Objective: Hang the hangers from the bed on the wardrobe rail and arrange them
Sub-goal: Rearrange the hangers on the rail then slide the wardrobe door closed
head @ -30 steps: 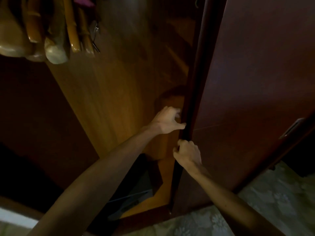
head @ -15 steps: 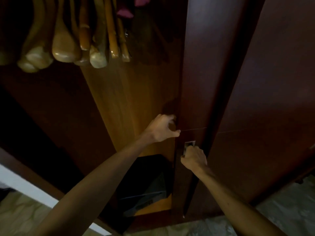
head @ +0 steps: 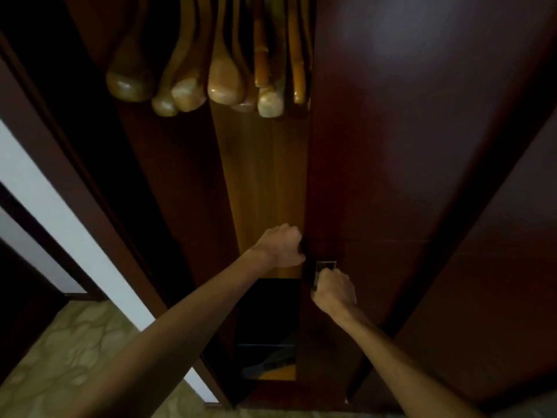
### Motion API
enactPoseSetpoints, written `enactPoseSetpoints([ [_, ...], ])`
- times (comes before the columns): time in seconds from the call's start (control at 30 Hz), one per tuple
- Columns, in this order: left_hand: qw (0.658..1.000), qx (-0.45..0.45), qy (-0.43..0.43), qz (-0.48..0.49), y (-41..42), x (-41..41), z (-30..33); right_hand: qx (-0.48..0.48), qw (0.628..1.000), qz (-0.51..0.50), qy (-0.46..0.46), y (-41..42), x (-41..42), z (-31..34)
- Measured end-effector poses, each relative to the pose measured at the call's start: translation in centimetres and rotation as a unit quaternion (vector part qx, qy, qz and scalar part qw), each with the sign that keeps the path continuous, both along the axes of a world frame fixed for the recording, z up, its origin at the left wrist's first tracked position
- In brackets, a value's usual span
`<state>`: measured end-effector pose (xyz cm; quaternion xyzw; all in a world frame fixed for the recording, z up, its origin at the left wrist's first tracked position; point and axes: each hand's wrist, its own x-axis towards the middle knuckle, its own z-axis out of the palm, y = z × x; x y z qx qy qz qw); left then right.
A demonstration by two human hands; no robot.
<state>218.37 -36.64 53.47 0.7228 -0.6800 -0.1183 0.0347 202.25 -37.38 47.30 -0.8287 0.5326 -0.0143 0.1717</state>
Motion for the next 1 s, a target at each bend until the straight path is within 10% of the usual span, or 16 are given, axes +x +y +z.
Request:
enactPoseSetpoints([
  [1.0, 0.953, 0.019, 0.121, 0.276, 12.0, 12.2, -0.7, 0.003, 0.993, 0.120, -0.004, 7.8, 16.2, -0.1],
])
